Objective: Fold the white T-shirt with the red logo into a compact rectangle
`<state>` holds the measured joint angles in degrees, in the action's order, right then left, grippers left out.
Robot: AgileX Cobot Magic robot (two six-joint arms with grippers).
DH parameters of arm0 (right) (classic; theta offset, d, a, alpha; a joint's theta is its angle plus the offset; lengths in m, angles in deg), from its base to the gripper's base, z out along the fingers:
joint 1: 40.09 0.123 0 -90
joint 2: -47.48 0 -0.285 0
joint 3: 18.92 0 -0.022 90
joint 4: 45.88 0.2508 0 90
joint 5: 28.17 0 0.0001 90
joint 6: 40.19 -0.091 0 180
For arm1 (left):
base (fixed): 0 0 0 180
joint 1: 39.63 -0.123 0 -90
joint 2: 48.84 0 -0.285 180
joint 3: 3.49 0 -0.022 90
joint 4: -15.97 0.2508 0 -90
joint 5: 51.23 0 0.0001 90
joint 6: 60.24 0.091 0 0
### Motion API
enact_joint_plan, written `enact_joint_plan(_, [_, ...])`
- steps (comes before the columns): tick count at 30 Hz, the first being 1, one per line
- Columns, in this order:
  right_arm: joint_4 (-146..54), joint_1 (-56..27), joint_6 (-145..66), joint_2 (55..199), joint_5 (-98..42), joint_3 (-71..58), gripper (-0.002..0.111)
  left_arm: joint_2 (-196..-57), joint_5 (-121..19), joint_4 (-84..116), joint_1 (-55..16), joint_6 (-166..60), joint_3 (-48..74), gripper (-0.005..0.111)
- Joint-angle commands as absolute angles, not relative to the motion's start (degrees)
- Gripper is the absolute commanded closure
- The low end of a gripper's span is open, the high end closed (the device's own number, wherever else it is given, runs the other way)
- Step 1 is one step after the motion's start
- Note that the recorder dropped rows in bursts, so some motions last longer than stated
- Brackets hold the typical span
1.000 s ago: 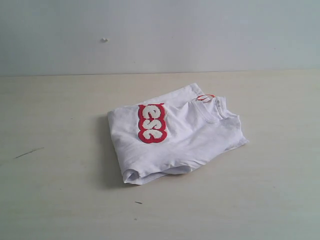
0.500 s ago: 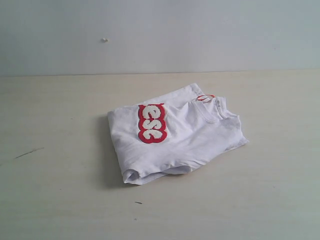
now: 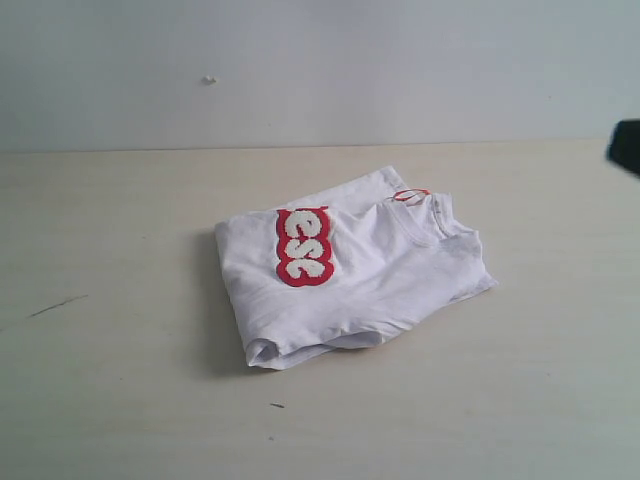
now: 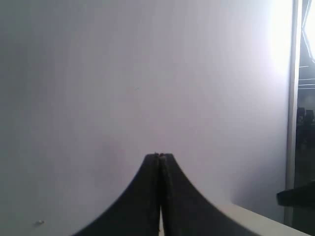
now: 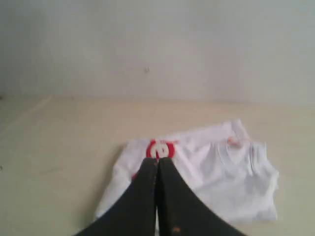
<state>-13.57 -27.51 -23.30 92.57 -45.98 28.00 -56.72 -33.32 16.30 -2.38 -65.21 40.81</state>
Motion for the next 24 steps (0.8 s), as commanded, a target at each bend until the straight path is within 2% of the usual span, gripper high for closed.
enact_joint_plan(1, [-7.99, -27.49, -16.99, 110.58, -39.36, 28.24, 0.108, -56.62, -33.4, 15.97, -2.51, -65.44, 41.13, 0.107])
enact_joint_plan(9, [2.52, -24.85, -2.59, 143.62, -43.16, 11.74, 0.108, -56.62, -33.4, 18.05, -2.51, -65.09, 42.81, 0.107])
enact_joint_plan(13, [5.62, -22.36, 0.15, 153.51, -43.85, 3.16, 0.108, -56.62, -33.4, 19.66, -2.51, -64.99, 44.97, 0.107])
enact_joint_plan(17, [6.82, -22.06, 0.32, 163.06, -50.87, -3.16, 0.108, -56.62, -34.08, 19.75, -2.51, -65.0, 45.1, 0.107])
enact_joint_plan(24, [6.37, -21.28, 0.75, 171.91, -54.8, -4.14, 0.108, -56.62, -34.62, 19.91, -2.51, -65.0, 45.1, 0.107])
